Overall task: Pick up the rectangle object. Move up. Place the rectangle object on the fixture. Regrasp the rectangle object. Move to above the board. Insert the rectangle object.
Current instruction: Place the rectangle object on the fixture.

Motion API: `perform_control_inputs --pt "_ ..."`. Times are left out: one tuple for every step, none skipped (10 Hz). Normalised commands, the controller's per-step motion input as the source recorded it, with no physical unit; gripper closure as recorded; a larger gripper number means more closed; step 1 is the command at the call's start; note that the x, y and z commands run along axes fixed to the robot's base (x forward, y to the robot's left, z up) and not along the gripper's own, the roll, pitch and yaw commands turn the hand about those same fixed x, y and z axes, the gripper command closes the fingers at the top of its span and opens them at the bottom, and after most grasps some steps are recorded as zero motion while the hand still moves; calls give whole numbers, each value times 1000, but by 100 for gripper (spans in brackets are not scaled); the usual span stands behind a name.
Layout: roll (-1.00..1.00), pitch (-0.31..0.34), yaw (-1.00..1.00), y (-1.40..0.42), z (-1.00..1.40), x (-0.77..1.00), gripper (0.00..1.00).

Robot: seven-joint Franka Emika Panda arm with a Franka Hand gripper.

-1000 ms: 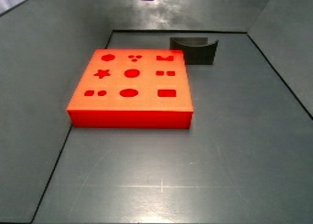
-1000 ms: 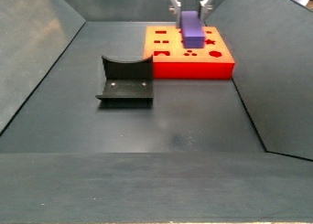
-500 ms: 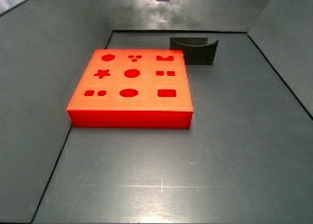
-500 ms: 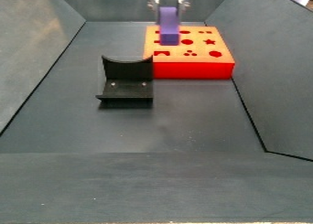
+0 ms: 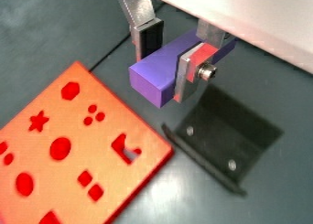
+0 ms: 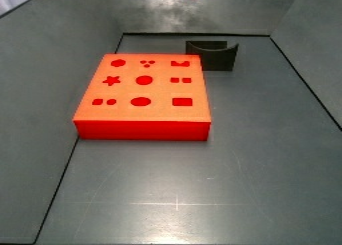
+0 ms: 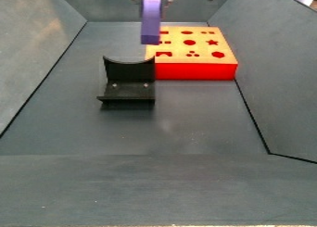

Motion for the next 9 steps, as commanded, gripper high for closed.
perform_control_inputs --pt "-1000 14 -31 25 7 792 100" --pt "-964 37 -36 32 0 690 100" --pt "-791 51 -40 36 -8 593 100" --pt "-559 61 -49 40 -11 463 100" --pt "-382 68 -58 44 -14 366 100" --pt "-221 67 -64 27 -6 234 100" --pt "-1000 283 28 130 -1000 153 100" --pt "-1000 270 14 137 -1000 131 100" --pt "-994 289 -58 139 -1000 140 100"
